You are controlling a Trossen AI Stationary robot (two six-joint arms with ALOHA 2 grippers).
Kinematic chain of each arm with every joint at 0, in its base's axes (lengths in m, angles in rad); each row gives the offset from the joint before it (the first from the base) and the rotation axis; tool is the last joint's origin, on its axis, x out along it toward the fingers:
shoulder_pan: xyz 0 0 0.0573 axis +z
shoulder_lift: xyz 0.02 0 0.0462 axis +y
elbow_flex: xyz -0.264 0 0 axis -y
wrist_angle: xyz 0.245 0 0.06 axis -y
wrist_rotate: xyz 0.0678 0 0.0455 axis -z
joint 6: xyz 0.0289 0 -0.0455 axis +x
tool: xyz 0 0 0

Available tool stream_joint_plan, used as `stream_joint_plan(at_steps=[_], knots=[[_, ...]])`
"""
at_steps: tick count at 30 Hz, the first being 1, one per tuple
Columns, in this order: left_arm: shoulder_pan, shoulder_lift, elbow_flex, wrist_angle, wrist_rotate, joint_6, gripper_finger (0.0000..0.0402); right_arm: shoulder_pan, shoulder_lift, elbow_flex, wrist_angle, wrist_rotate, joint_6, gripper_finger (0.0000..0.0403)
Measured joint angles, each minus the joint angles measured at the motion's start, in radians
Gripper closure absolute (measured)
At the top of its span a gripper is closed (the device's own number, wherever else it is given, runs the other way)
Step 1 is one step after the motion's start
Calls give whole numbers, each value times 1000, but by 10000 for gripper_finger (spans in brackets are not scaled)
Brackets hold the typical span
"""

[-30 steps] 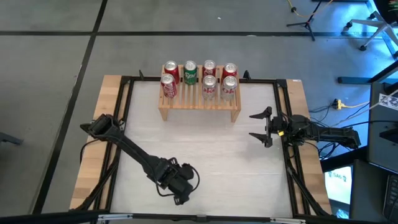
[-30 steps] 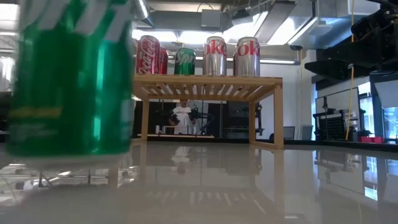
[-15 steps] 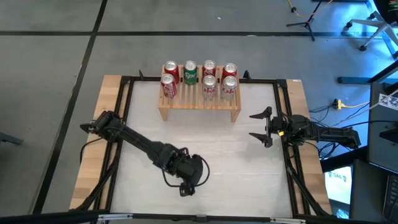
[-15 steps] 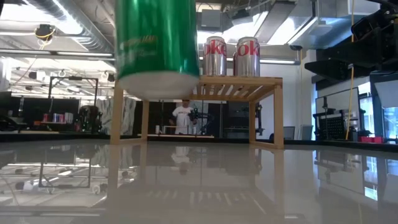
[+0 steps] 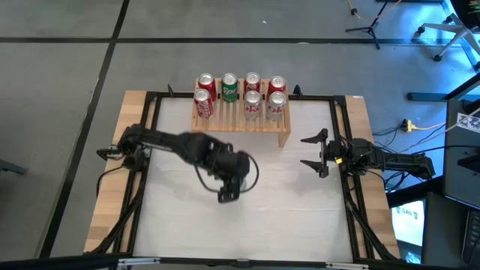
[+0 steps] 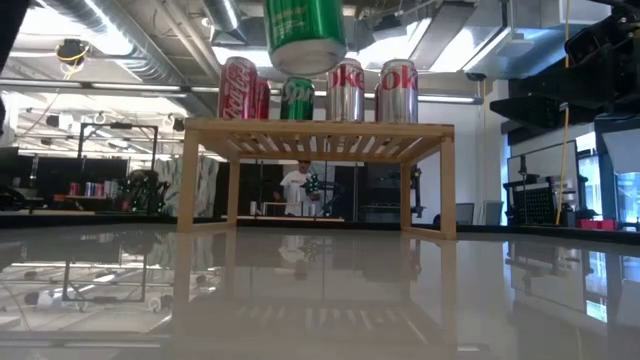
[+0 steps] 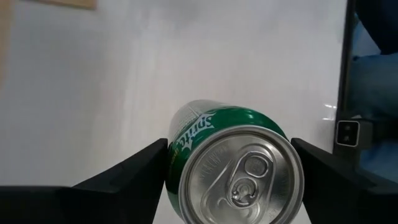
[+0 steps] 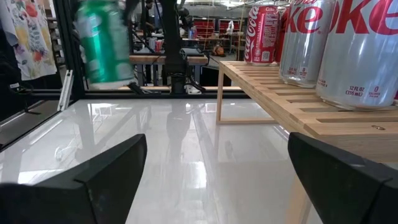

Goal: Place canned beverage on shelf
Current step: Put the green soda can in line with the other green soda can on the shelf

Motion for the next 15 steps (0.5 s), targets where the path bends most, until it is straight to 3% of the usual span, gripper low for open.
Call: stream_joint_plan(at_steps=[15], knots=[[297, -2, 162, -149, 96, 338, 112, 0, 0, 0, 0, 0, 0, 17]])
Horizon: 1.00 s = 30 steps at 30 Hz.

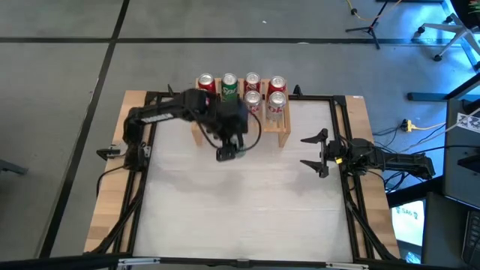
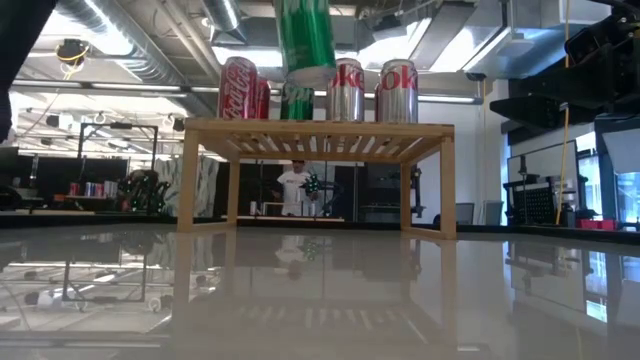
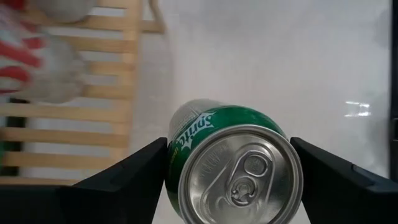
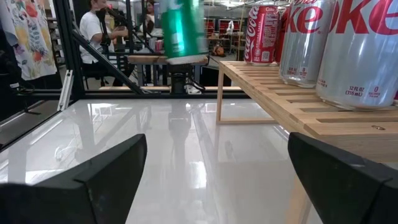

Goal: Place canned beverage on shelf
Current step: Put the green soda can in line with the other green soda can on the shelf

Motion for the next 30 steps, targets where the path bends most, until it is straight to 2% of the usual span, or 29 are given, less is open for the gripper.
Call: stream_joint_plan(at_steps=[10, 18, 23, 30], knots=[[201, 0, 11, -54, 0, 210, 112, 0, 0, 0, 0, 0, 0, 17], [333, 0, 11, -63, 6, 292, 112, 0, 0, 0, 0, 0, 0, 17], [387, 0, 11, -63, 67, 313, 112, 0, 0, 0, 0, 0, 0, 17], [417, 0, 11, -59, 76, 315, 112, 0, 0, 0, 0, 0, 0, 17]])
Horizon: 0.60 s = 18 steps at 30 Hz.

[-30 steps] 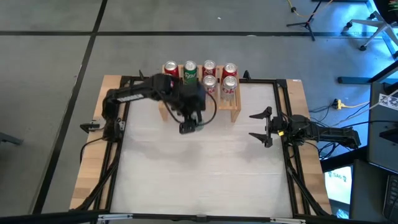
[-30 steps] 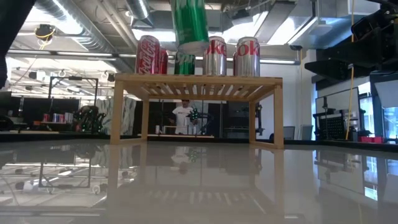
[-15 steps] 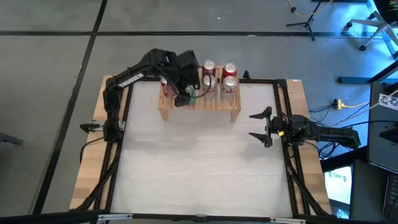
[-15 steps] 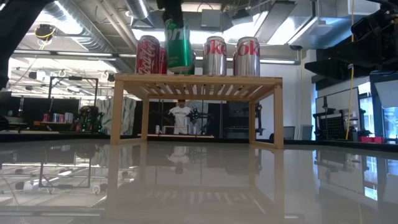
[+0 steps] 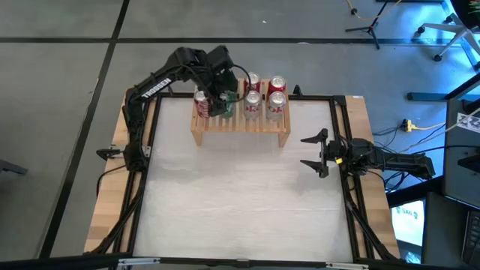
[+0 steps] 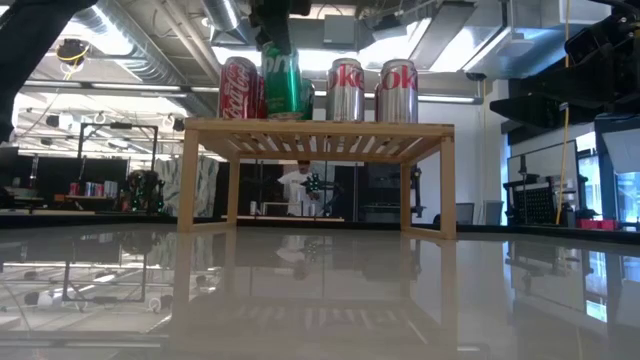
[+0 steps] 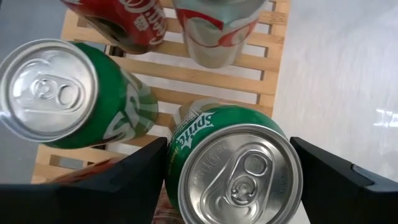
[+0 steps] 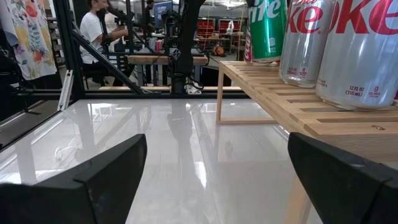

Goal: Place canned beverage on shelf
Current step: Put the green soda can in line with the other green soda can on the shelf

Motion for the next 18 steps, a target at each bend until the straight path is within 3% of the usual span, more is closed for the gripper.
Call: stream_joint_plan(at_steps=[18], knots=[[9, 1, -44, 49, 1, 0, 112, 0, 0, 0, 0, 0, 0, 17]])
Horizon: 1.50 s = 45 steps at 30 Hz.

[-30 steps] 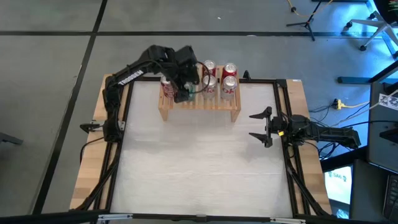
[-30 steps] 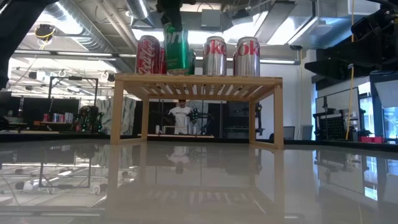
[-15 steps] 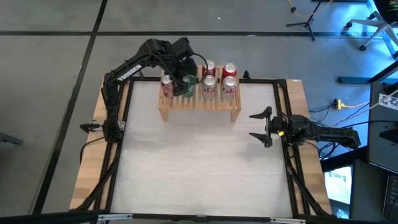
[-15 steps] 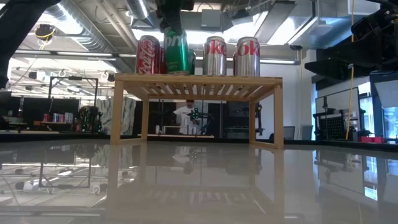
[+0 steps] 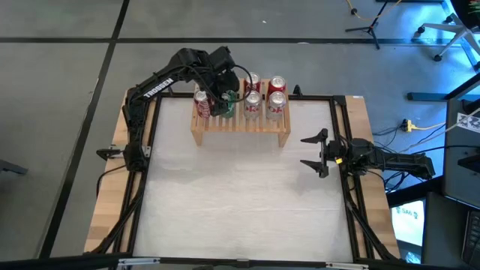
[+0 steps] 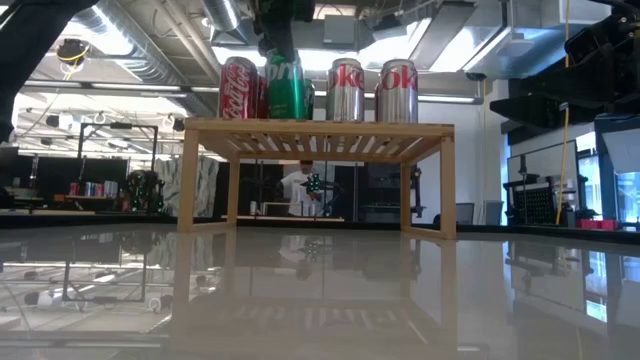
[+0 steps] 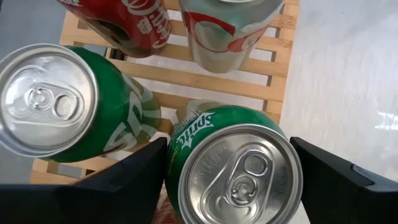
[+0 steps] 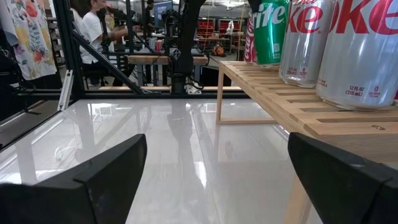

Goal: Place canned beverage on shelf
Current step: Put the green soda can in line with the other green soda can on the shelf

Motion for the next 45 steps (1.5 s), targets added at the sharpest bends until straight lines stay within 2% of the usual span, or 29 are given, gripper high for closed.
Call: stream_joint_plan(at_steps=[45], knots=[[-5, 0, -1, -22, 1, -2, 112, 0, 0, 0, 0, 0, 0, 17]])
